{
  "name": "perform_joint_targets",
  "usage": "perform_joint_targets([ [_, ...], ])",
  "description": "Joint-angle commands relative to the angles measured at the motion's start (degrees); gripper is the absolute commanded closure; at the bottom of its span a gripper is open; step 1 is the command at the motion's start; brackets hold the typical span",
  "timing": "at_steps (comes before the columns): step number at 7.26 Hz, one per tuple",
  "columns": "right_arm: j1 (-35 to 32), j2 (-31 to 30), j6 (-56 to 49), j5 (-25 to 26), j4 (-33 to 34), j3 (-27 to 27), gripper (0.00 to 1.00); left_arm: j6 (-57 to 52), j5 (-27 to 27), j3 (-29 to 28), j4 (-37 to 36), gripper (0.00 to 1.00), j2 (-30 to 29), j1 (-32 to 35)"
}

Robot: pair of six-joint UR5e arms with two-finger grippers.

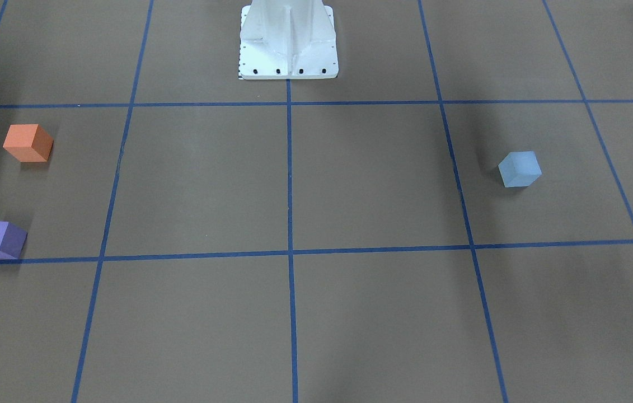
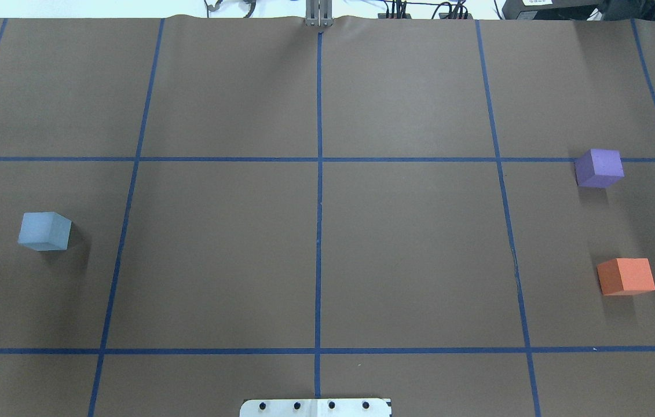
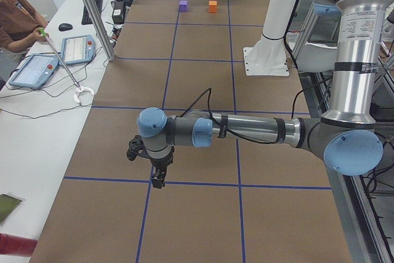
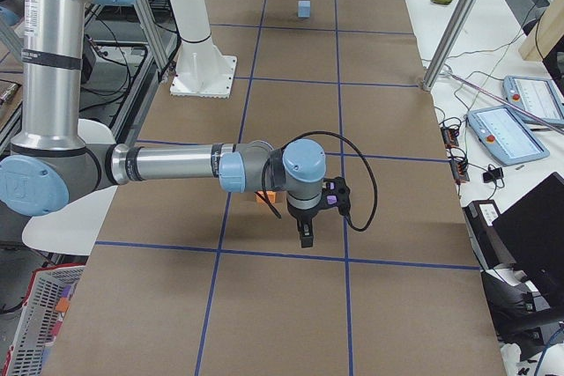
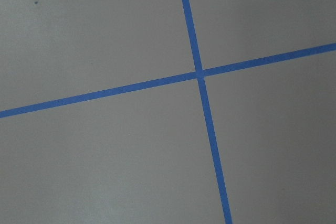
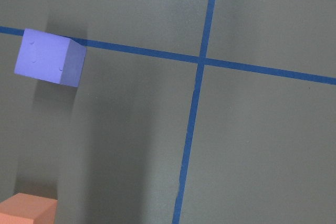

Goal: Place blue block between orange and purple blocks
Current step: 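Reach the left gripper down toward the light blue cube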

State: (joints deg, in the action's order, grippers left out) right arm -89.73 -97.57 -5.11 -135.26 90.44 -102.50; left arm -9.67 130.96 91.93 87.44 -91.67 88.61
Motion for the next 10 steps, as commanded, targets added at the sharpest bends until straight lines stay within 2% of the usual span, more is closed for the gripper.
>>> perform_joint_targets([
  [1, 0.0, 0.0, 0.0, 0.0, 0.0, 0.0, 0.00, 0.0, 0.0, 0.0, -0.1, 0.00, 0.0, 0.1],
  [7, 0.0, 0.2, 0.0, -0.1, -0.1, -0.1, 0.00, 1.0, -0.3, 3.2, -0.7, 0.00, -1.7, -0.5],
  [10, 0.1, 0.3, 0.0, -0.2, -0.3, -0.1, 0.00, 9.3, 0.1, 8.0, 0.4, 0.00, -4.0, -3.0],
])
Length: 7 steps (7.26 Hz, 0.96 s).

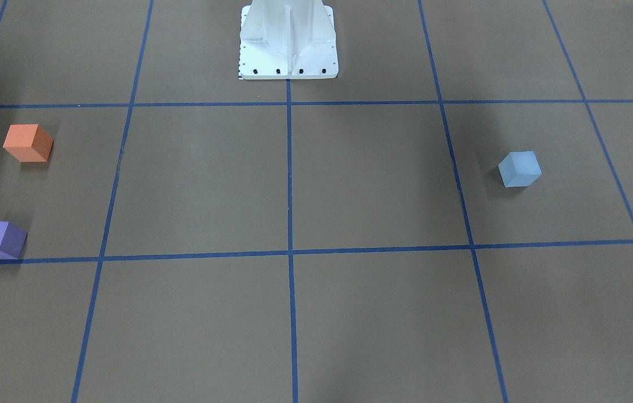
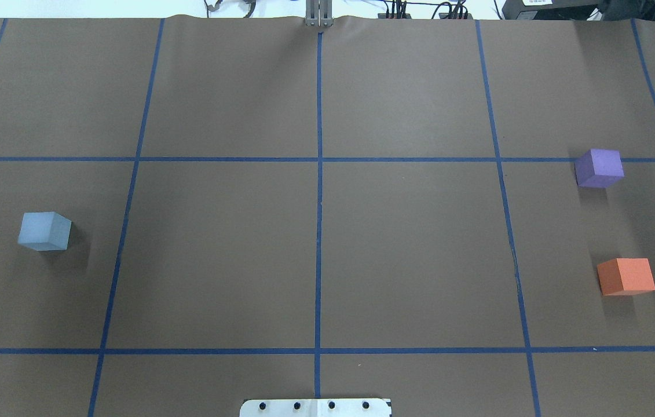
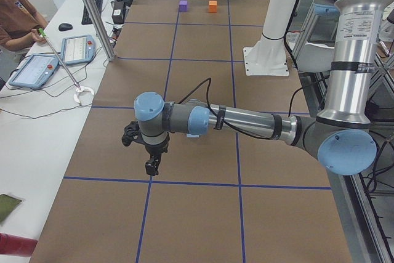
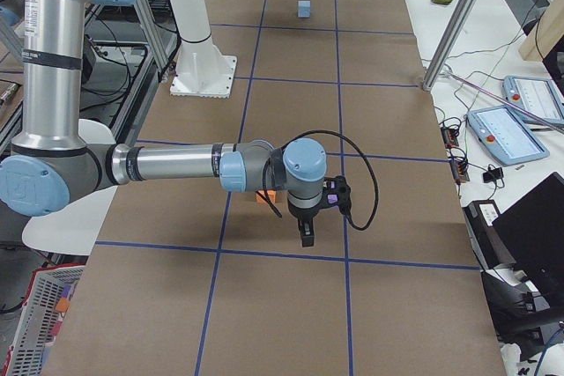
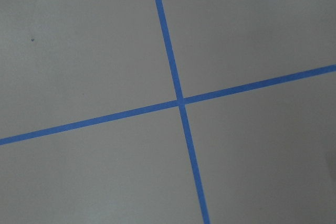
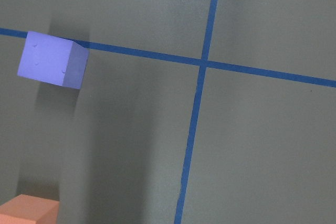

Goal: Place blue block between orange and purple blocks
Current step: 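Reach the left gripper down toward the light blue cube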

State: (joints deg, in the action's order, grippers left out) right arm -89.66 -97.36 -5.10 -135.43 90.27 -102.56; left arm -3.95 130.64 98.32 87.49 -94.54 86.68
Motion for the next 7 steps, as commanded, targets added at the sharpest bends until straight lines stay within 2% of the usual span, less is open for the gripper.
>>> perform_joint_targets([
  [1, 0.0, 0.0, 0.0, 0.0, -0.1, 0.1, 0.00, 12.9, 1.9, 1.7, 0.6, 0.00, -1.3, -3.2],
  [4, 0.0, 0.0, 0.0, 0.0, -0.2, 0.2, 0.00, 38.3, 1.7, 4.2, 10.2, 0.00, -0.7, -14.6],
  [6, 0.1, 0.0, 0.0, 0.1, -0.2, 0.2, 0.00, 44.8, 1.1, 4.9, 15.4, 0.00, 1.5, -19.9],
  [7, 0.1, 0.0, 0.0, 0.0, -0.2, 0.2, 0.00, 49.6, -2.8, 4.9, 19.6, 0.00, 2.9, -24.1],
])
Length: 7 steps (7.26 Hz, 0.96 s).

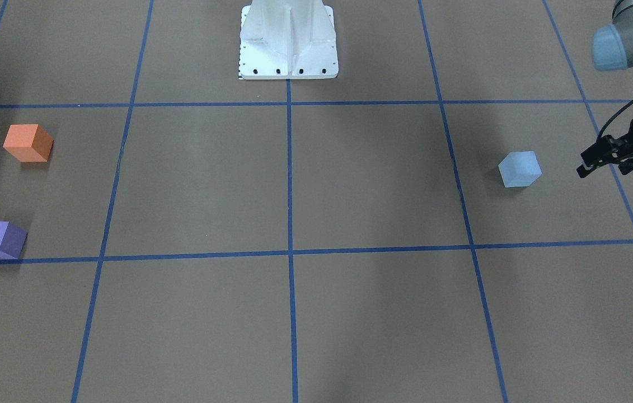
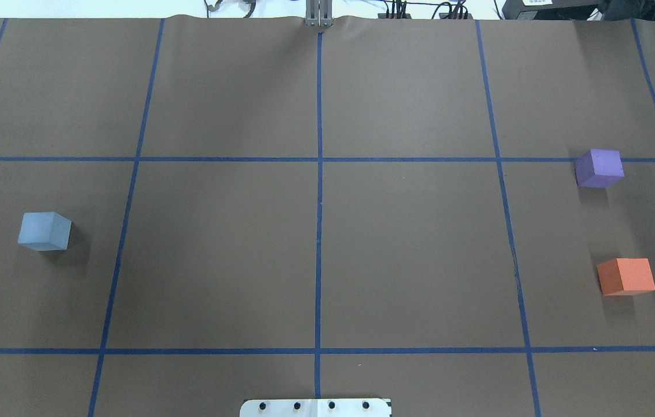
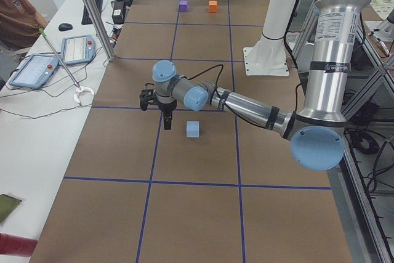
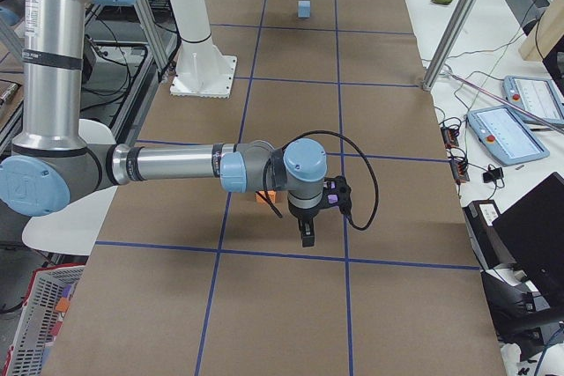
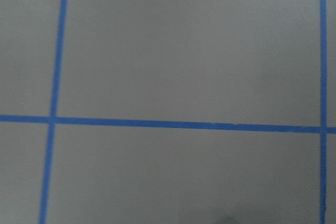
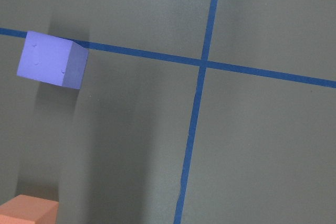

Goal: Place blue block between orange and purple blocks
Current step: 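Reach the left gripper down toward the light blue cube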

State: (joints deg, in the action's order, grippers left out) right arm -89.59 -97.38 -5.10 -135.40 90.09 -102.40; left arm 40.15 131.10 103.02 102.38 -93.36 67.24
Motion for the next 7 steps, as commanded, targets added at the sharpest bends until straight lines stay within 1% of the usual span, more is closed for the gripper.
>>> perform_joint_targets([
  [1, 0.0, 0.0, -0.1, 0.0, 0.2, 0.0, 0.00, 7.7, -6.0, 0.2, 7.3, 0.00, 2.7, -8.3],
  [3, 0.0, 0.0, -0.1, 0.0, 0.2, 0.1, 0.00, 7.8, -6.9, 0.0, 7.3, 0.00, 2.7, -12.2],
  [5, 0.0, 0.0, -0.1, 0.0, 0.2, 0.1, 0.00, 7.7, -9.3, -0.3, 7.3, 0.00, 3.5, -15.2],
  [7, 0.0, 0.0, -0.1, 0.0, 0.2, 0.1, 0.00, 7.7, -9.3, -0.8, 7.2, 0.00, 3.9, -17.6],
])
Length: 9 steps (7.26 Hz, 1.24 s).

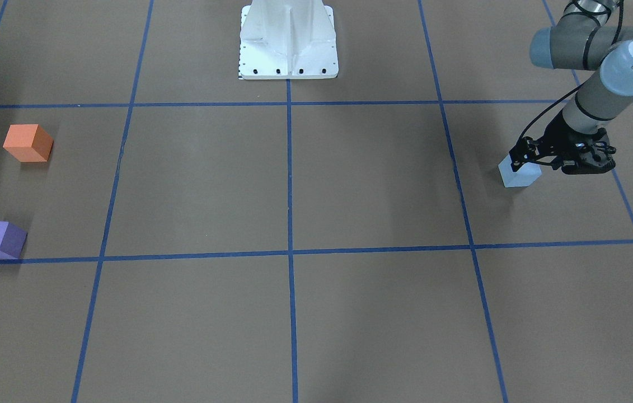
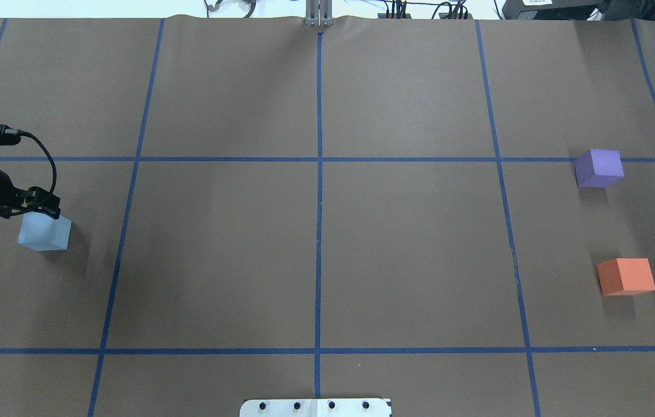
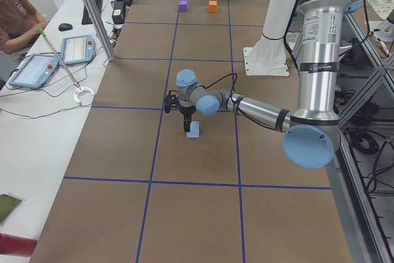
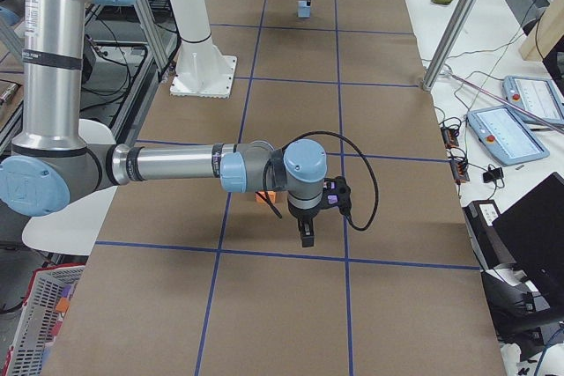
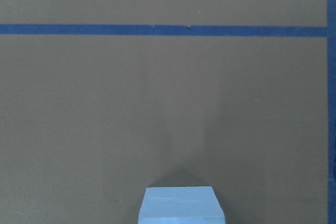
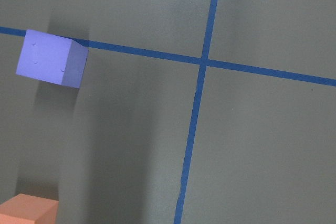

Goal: Place blue block between orange and purple blocks
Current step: 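Reach the left gripper down toward the light blue cube, then close the left gripper on the light blue cube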

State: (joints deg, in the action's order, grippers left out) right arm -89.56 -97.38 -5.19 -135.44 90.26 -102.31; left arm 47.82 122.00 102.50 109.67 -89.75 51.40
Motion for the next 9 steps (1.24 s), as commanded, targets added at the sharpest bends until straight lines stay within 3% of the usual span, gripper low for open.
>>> perform_joint_targets([
  [1, 0.0, -0.1, 0.0, 0.0, 0.0, 0.1, 0.00, 0.0, -0.2, -0.7, -0.1, 0.00, 0.4, -2.2],
  [4, 0.0, 0.0, 0.0, 0.0, 0.0, 0.0, 0.00, 0.0, -2.1, -3.0, 0.2, 0.00, 0.2, -2.6],
  [5, 0.0, 0.0, 0.0, 0.0, 0.0, 0.1, 0.00, 0.3, -1.7, -2.9, 0.1, 0.31, 0.3, -2.5],
  [6, 0.0, 0.1, 0.0, 0.1, -0.1, 0.0, 0.00, 0.3, -1.4, -2.7, 0.0, 0.87, 0.4, -2.5],
  [7, 0.0, 0.1, 0.0, 0.1, -0.1, -0.1, 0.00, 0.1, -1.2, -2.1, -0.2, 1.00, 0.4, -2.4],
  [9, 0.0, 0.2, 0.0, 0.3, -0.1, -0.1, 0.00, 0.2, 3.7, 0.6, -0.8, 1.00, 0.5, -1.7],
])
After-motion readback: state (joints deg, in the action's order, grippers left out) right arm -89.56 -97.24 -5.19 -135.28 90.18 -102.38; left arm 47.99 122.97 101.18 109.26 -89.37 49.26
